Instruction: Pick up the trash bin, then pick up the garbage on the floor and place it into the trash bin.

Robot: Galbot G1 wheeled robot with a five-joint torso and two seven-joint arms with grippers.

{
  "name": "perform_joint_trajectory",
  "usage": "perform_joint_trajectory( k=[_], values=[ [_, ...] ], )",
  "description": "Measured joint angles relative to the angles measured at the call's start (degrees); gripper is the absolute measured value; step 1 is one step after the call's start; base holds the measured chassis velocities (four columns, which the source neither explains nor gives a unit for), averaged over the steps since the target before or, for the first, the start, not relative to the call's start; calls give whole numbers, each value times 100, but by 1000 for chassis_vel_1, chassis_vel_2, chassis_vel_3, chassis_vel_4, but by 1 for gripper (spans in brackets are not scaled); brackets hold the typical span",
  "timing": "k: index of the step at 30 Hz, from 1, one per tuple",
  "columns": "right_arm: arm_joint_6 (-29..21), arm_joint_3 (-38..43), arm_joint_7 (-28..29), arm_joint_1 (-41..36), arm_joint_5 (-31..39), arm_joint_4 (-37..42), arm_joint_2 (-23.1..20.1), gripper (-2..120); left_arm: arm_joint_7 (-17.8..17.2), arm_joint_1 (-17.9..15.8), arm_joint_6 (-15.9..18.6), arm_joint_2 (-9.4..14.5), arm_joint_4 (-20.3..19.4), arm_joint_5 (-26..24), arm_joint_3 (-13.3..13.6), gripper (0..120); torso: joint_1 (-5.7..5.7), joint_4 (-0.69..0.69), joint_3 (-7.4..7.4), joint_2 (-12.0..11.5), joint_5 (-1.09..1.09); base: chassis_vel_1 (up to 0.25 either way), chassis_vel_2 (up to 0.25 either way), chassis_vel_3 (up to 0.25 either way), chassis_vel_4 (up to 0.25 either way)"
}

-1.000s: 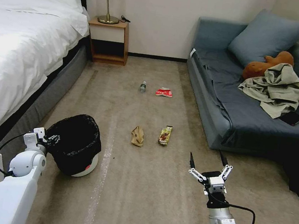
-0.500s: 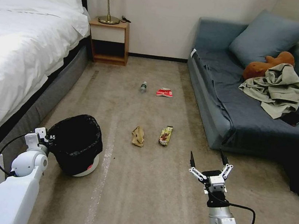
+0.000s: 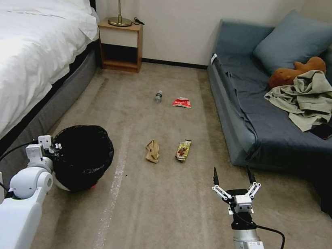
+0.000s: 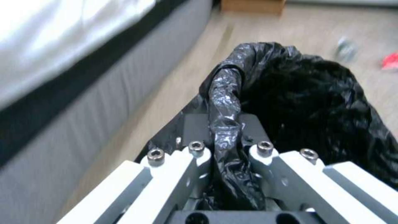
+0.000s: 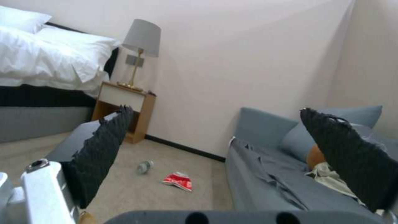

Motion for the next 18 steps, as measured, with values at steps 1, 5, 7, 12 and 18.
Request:
perform_joint_trajectory(
  k=[1,5,7,12,18],
  values=[
    [0,0,0,0,0,0,0,100,0,0,0,0,0,0,0,6,0,0,0,0,0,0,0,0,0],
    [0,37,-3,-16,73,34,0,100,56,165,-32,-25,-714,-1,-4,6,0,-3,0,0,0,0,0,0,0],
    [-1,44,-4,-18,94,38,0,100,60,213,-44,-47,-882,9,-4,6,0,-3,0,0,0,0,0,0,0],
    [0,64,-4,-18,154,39,0,100,145,401,-184,-149,-1198,291,-19,6,0,-2,0,0,0,0,0,0,0],
    [-1,66,-4,-11,154,16,0,100,191,584,-331,-220,-1222,423,-47,6,0,-1,0,0,0,0,0,0,0]
  ],
)
